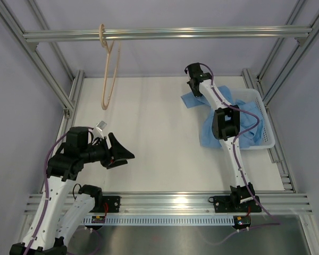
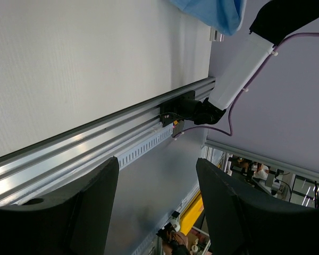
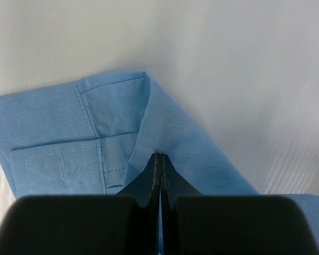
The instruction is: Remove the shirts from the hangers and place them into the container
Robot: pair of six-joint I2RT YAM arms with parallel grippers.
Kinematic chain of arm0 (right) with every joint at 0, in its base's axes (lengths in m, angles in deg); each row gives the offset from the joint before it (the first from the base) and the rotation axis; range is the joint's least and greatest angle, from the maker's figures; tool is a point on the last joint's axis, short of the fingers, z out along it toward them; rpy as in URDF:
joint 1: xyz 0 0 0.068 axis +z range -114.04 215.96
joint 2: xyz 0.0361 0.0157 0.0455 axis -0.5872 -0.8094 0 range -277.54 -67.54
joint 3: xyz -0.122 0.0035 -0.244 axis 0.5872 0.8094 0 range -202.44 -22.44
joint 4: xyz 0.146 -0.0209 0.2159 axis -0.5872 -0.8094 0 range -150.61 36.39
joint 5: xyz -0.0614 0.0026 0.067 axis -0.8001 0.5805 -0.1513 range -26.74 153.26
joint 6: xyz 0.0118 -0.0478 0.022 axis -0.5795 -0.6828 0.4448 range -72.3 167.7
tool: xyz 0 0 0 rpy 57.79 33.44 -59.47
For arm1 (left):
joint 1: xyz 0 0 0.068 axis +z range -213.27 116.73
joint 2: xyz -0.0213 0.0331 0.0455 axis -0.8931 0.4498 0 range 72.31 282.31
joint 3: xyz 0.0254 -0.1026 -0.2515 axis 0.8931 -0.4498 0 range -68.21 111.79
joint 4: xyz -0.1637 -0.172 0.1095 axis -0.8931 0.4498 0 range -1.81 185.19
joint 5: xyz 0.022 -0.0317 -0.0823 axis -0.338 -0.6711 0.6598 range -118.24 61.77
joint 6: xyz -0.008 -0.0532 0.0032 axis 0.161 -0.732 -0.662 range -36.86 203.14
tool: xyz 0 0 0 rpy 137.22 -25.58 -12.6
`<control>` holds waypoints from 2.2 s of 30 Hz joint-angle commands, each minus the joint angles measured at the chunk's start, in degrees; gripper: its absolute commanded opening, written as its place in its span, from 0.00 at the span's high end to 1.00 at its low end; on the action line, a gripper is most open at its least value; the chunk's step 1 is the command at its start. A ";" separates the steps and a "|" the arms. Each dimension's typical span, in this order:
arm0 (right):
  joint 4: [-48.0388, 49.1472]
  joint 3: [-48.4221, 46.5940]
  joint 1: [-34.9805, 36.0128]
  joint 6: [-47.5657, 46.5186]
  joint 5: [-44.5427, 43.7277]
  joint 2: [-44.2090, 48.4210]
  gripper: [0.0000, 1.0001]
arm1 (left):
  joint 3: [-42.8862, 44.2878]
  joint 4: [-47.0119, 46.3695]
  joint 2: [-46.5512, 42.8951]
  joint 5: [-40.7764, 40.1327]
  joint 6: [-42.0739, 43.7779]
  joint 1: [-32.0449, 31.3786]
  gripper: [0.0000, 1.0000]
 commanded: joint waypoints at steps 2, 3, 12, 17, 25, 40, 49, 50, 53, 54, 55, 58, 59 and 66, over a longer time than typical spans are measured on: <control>0.48 -4.20 -0.14 -0.86 2.46 0.15 1.00 | -0.96 -1.96 -1.39 2.85 -2.07 -0.07 0.35; 0.83 -3.76 -0.14 -0.17 2.72 0.67 1.00 | -1.57 -2.22 -1.57 2.68 -2.25 -0.07 0.35; 1.45 10.81 0.82 6.86 14.93 13.41 1.00 | -2.63 -4.59 -2.89 1.97 -3.83 -0.16 0.36; 3.90 19.87 4.68 7.84 17.49 20.52 1.00 | -2.81 -6.18 -3.06 2.06 -4.36 -0.16 0.36; -2.59 22.95 7.33 12.84 17.58 28.44 1.00 | -0.61 -8.81 -3.15 2.76 -5.32 -0.16 0.36; -17.26 35.79 5.66 21.54 -8.79 50.76 1.00 | 7.73 -10.48 -0.87 5.57 -4.88 -0.16 0.36; -24.56 46.07 -8.57 30.34 -13.44 57.72 1.00 | 9.23 -10.57 -0.78 7.59 -4.53 -0.07 0.36; -24.65 46.77 -9.10 30.69 -13.71 57.55 1.00 | 9.32 -10.83 -0.69 7.77 -4.62 -0.16 0.36; -24.57 47.39 -10.77 30.43 -12.14 54.13 1.00 | 10.37 -10.84 -0.34 8.12 -4.53 -0.16 0.36; -25.44 47.13 -11.13 30.43 -10.39 52.64 1.00 | 11.25 -10.75 -0.17 8.21 -4.36 -0.08 0.36; -25.71 47.04 -11.13 30.34 -9.50 49.32 1.00 | 11.69 -10.66 -0.08 8.30 -4.18 -0.07 0.36; -26.59 46.77 -11.04 31.39 -5.20 44.03 1.00 | 13.36 -9.96 0.28 8.30 -3.74 -0.16 0.36; -26.07 48.00 -10.95 31.83 -2.84 43.49 1.00 | 13.71 -9.61 0.36 8.30 -3.74 -0.08 0.36; -23.69 51.35 -11.04 32.71 0.08 41.81 1.00 | 14.86 -8.29 1.15 8.21 -2.78 -0.08 0.35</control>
